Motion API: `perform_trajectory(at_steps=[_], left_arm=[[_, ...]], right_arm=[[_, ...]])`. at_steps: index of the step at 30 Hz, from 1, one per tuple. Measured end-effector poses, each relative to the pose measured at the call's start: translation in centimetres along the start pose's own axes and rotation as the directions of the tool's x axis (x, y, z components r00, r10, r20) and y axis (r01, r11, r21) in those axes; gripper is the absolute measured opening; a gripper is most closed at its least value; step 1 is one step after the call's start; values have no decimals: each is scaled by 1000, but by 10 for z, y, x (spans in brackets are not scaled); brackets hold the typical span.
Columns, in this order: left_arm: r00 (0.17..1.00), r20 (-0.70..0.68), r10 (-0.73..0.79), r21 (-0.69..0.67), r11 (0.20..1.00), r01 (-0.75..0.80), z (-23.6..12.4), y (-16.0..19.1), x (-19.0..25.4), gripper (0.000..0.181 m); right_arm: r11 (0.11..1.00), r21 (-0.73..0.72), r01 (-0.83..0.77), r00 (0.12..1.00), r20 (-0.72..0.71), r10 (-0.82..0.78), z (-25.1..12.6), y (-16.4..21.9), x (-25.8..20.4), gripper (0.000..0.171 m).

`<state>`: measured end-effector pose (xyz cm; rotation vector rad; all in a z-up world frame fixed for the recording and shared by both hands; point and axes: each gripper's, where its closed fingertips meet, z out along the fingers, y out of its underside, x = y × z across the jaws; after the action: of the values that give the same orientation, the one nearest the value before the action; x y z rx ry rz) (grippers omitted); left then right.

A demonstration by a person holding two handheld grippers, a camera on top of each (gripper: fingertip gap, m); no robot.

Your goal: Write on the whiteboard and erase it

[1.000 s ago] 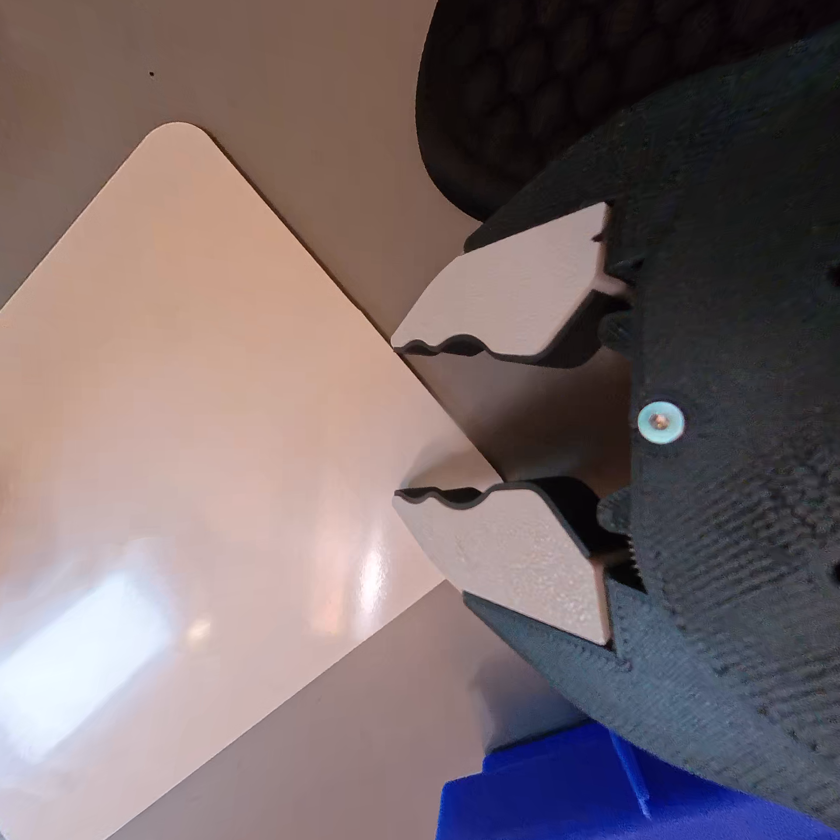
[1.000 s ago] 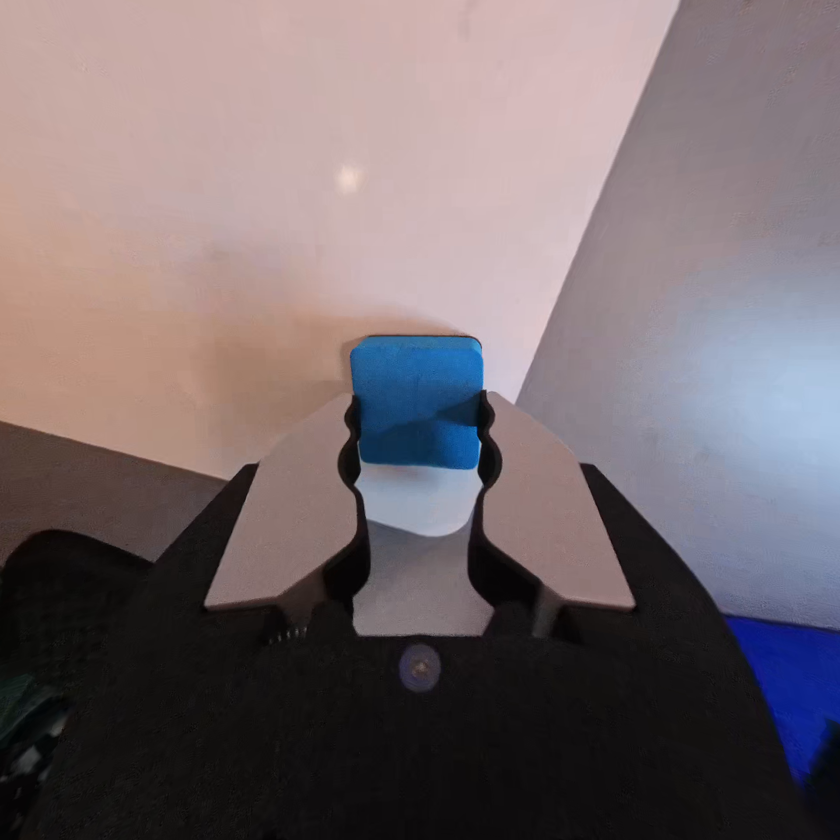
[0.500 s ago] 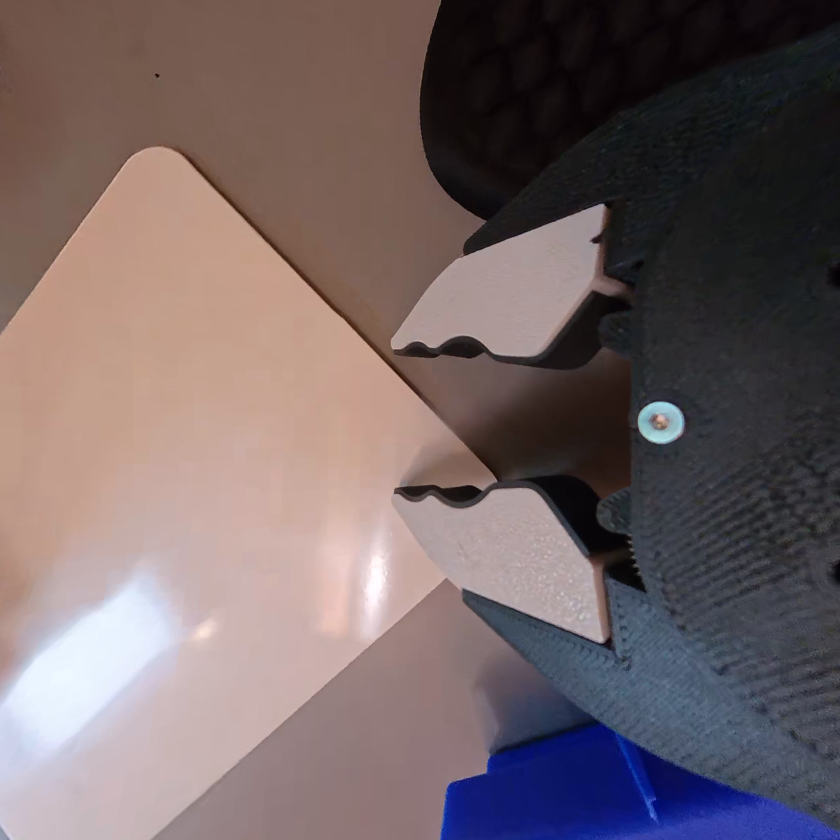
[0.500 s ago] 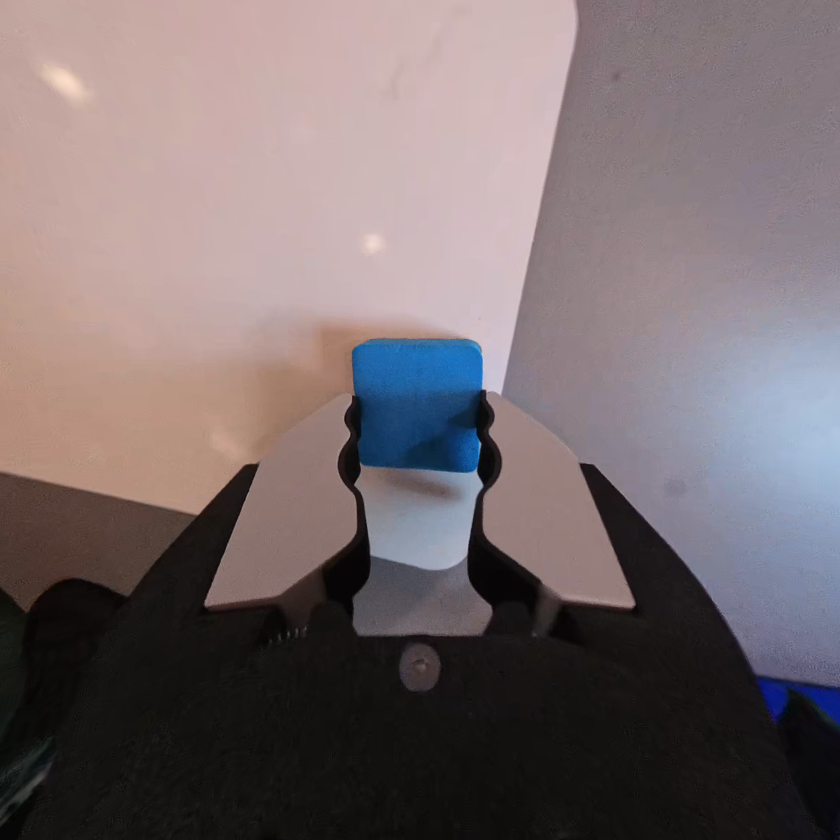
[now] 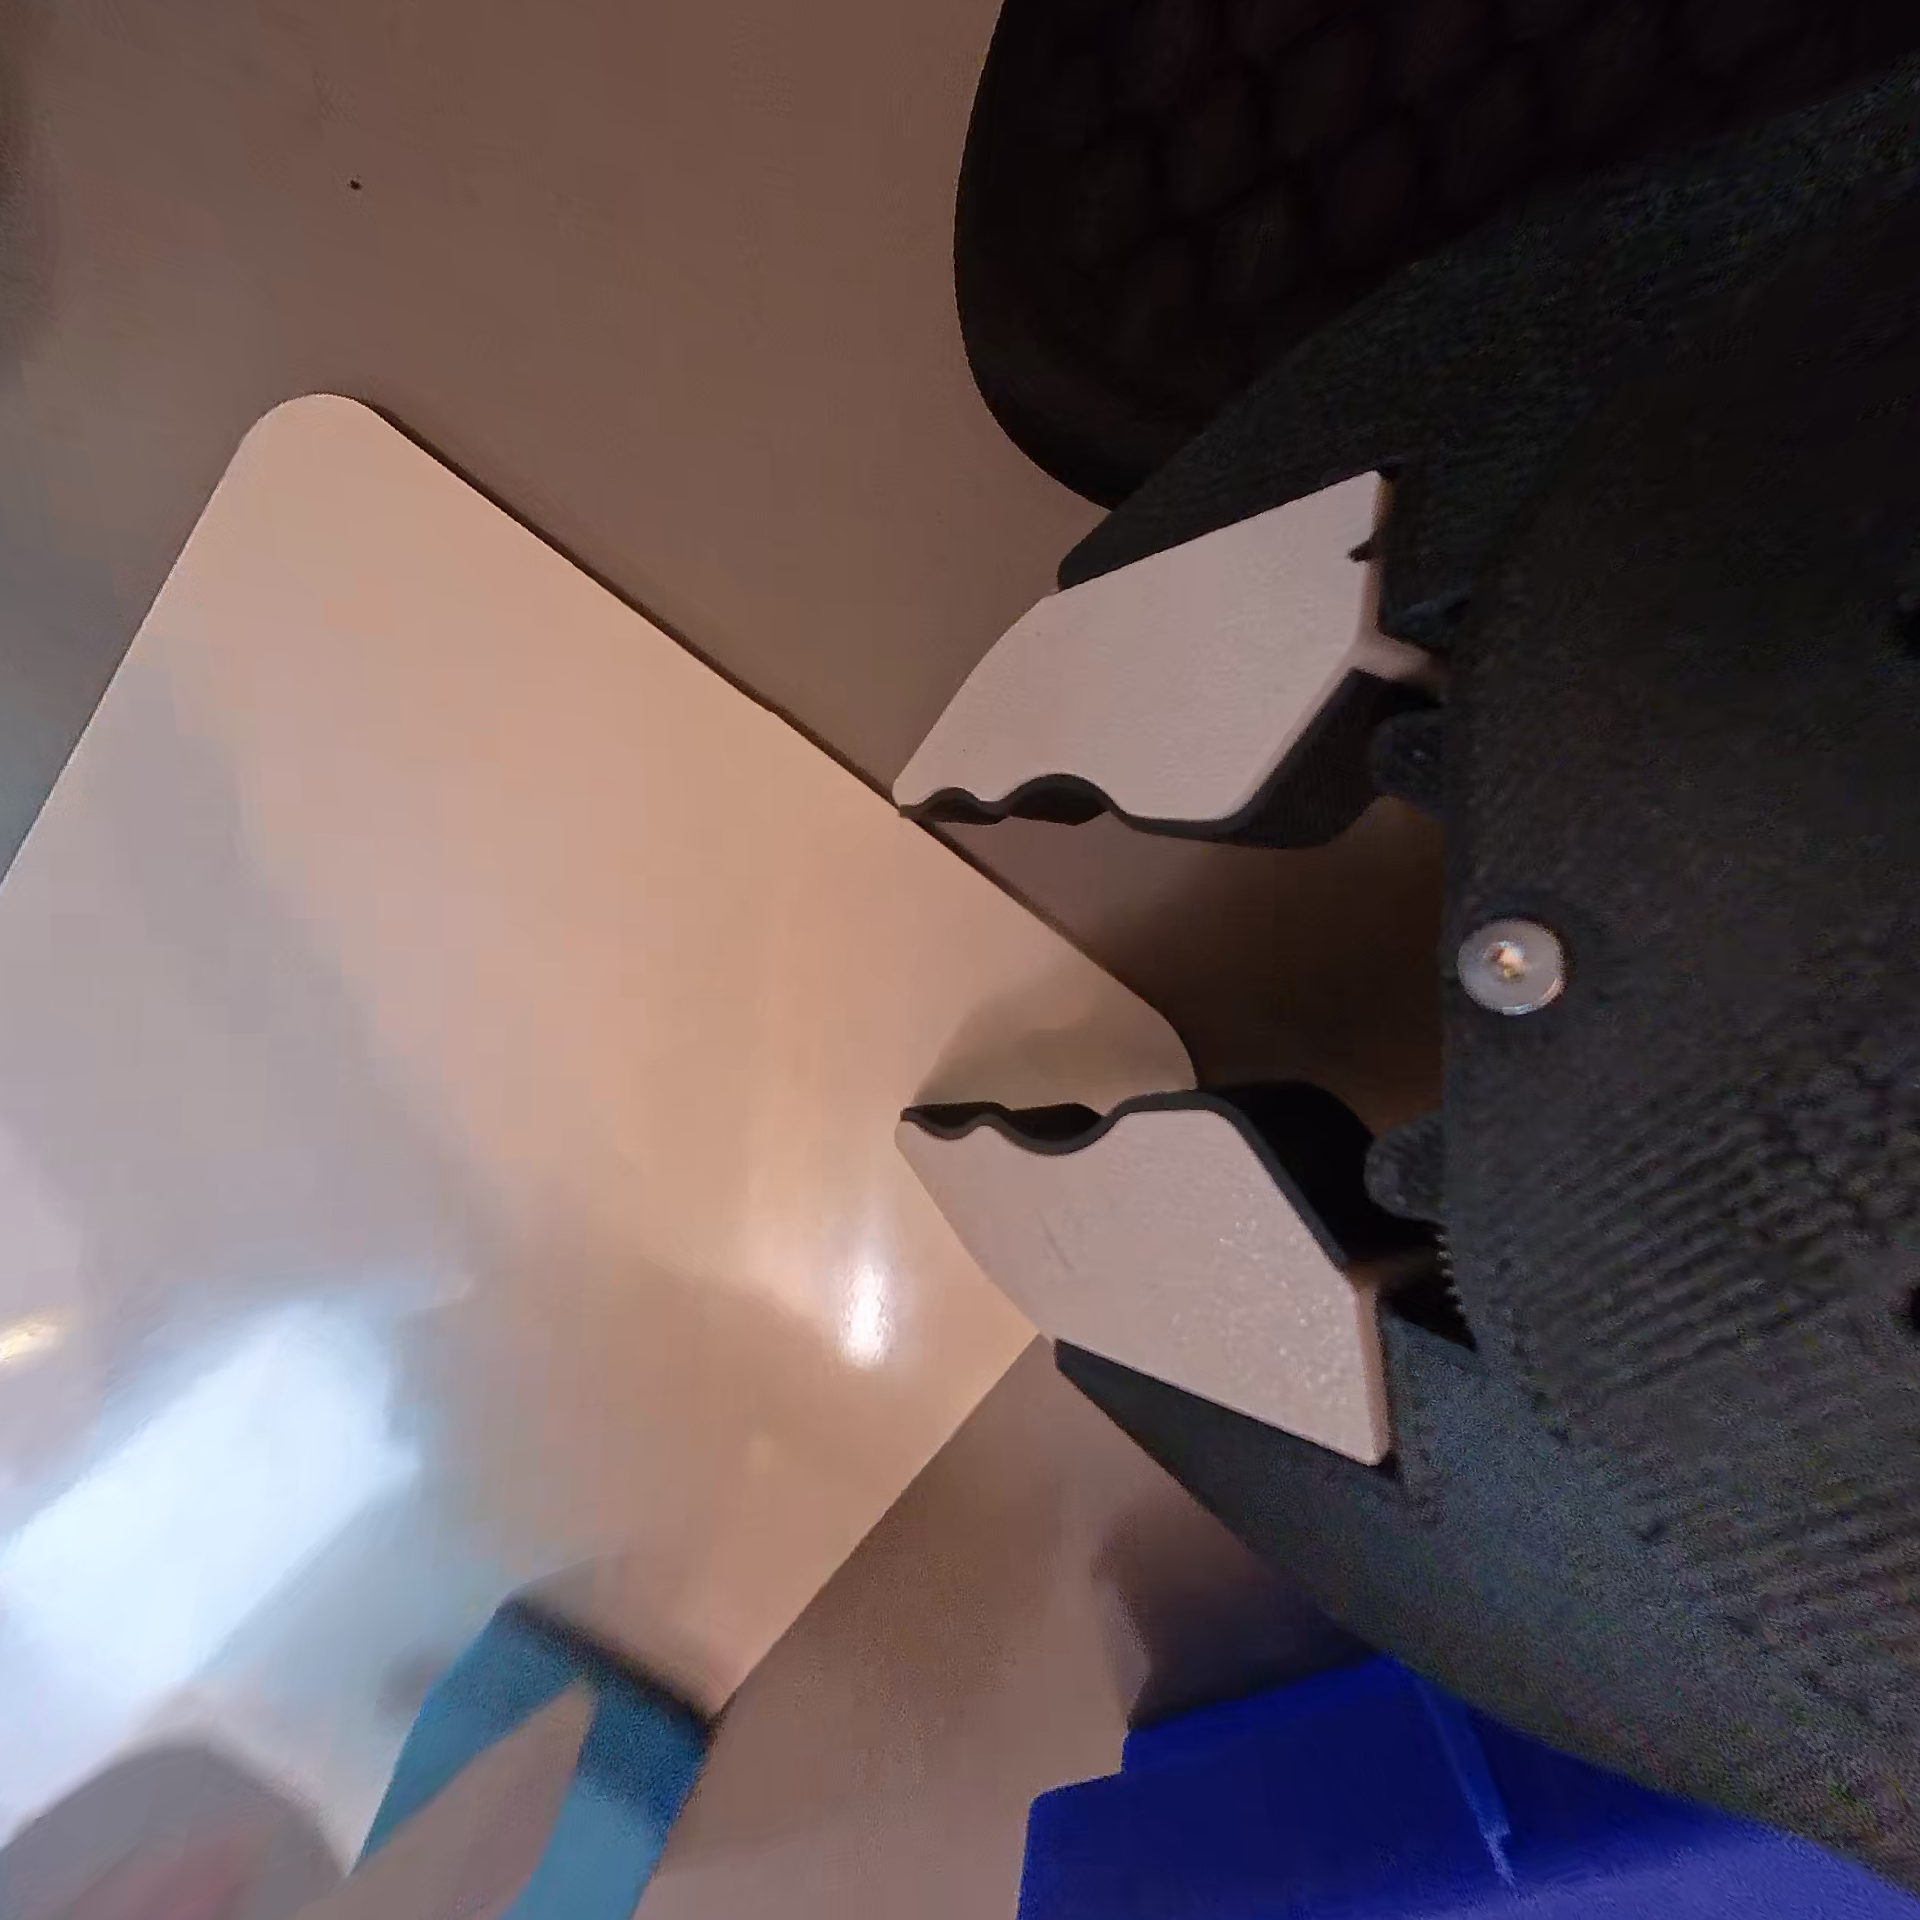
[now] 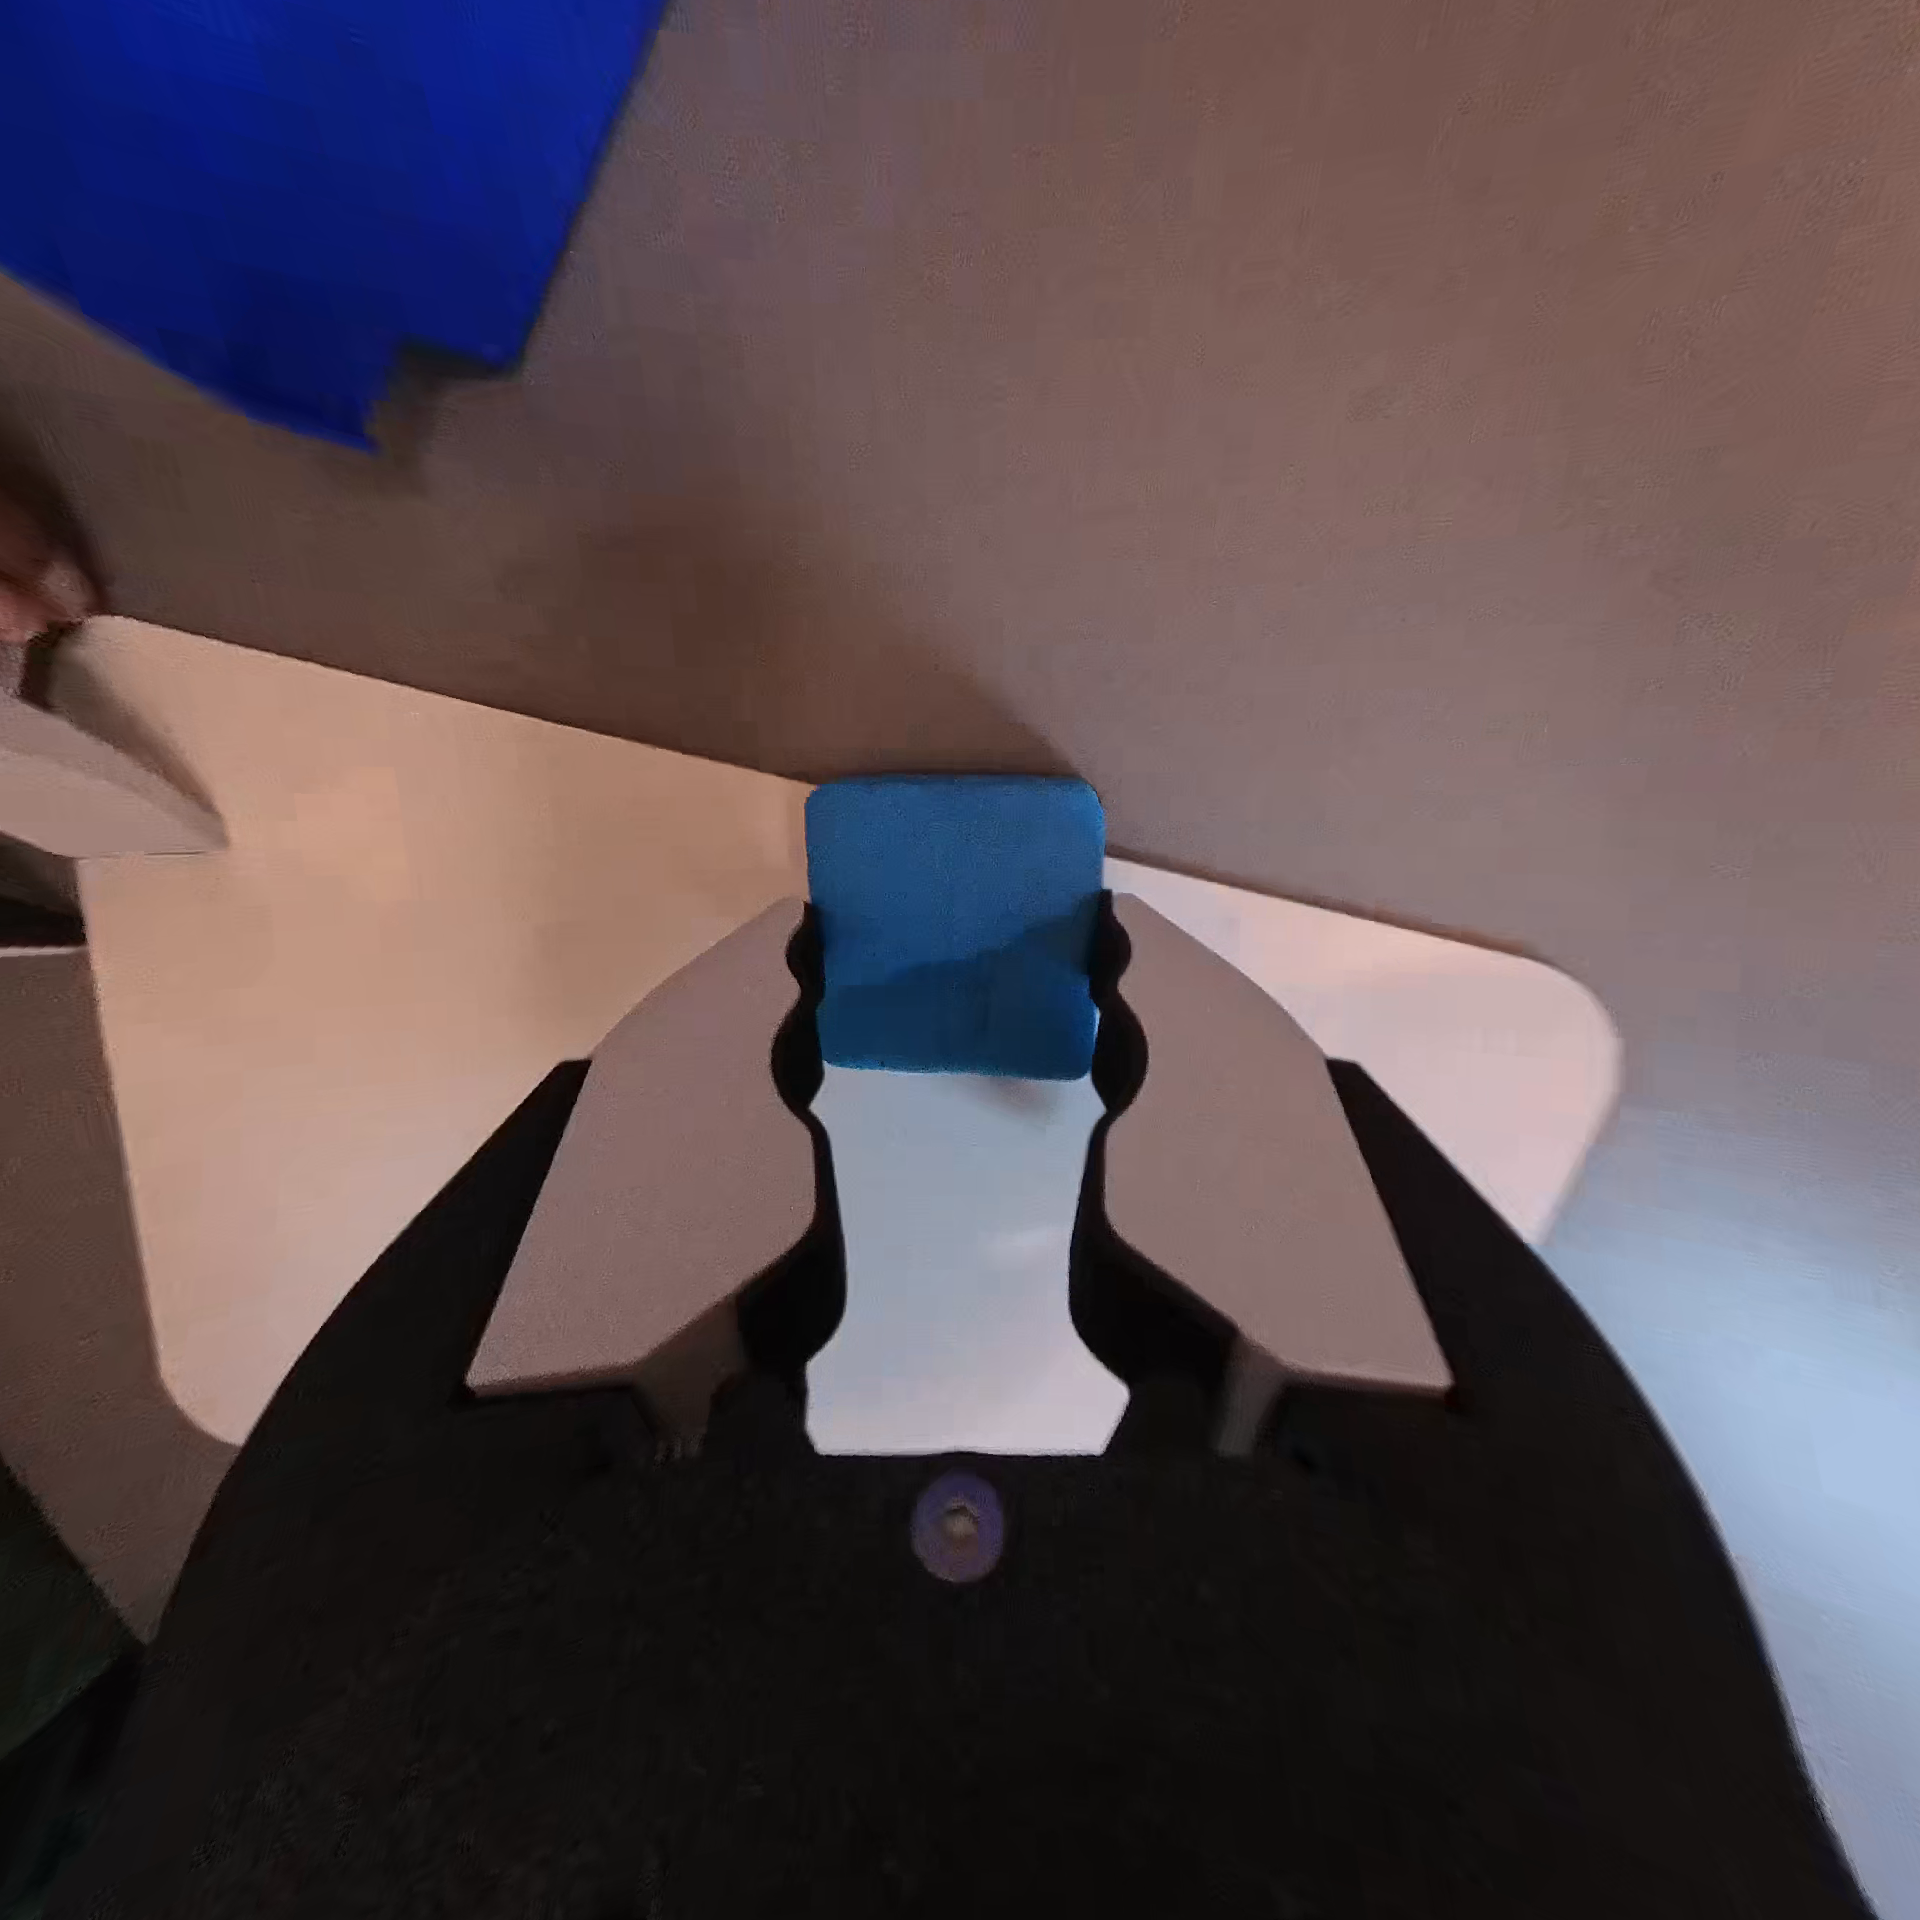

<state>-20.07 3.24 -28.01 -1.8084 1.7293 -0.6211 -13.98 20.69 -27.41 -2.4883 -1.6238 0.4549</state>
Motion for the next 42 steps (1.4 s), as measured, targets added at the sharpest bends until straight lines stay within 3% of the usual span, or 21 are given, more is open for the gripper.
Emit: perform_trajectory(at_steps=[5,8,12,15,18,23,28,32,34,37,40,42], left_arm=[[1000,-1,-1,5,1000,1,0,0,0,52],[1000,1,-2,4,1000,2,0,0,0,52],[1000,4,2,-2,1000,-2,0,0,1,51],[1000,10,-4,0,1000,4,0,0,0,51],[1000,8,0,-3,1000,0,0,0,0,49],[1000,-4,9,-9,1000,-9,1,-1,4,52],[1000,0,9,-20,1000,-9,1,-1,5,51],[1000,11,13,-29,999,-13,1,-1,4,51],[999,25,33,-29,999,-32,1,-2,4,51],[997,40,63,-25,998,-62,1,-4,3,50],[995,51,82,-25,996,-81,1,-5,2,50],[995,56,88,-26,996,-86,1,-5,1,51]], right_arm=[[988,21,152,987,50,-152,17,0,-95,50],[981,6,195,979,64,-195,16,10,-105,50],[1000,-13,4,1000,-10,-4,-6,26,-9,50],[980,34,-195,980,-20,196,-29,64,60,50],[969,57,-239,969,-49,241,-42,106,65,50],[999,-5,-49,999,-8,49,-31,132,-40,50],[991,38,132,989,61,-134,-12,137,-150,50],[936,92,339,916,196,-351,2,135,-235,50],[910,135,393,889,197,-413,-3,133,-245,50],[940,195,280,952,72,-299,-39,119,-185,50],[983,138,119,982,-162,-96,-82,133,-63,50],[995,81,-55,975,-210,71,-97,161,6,50]])
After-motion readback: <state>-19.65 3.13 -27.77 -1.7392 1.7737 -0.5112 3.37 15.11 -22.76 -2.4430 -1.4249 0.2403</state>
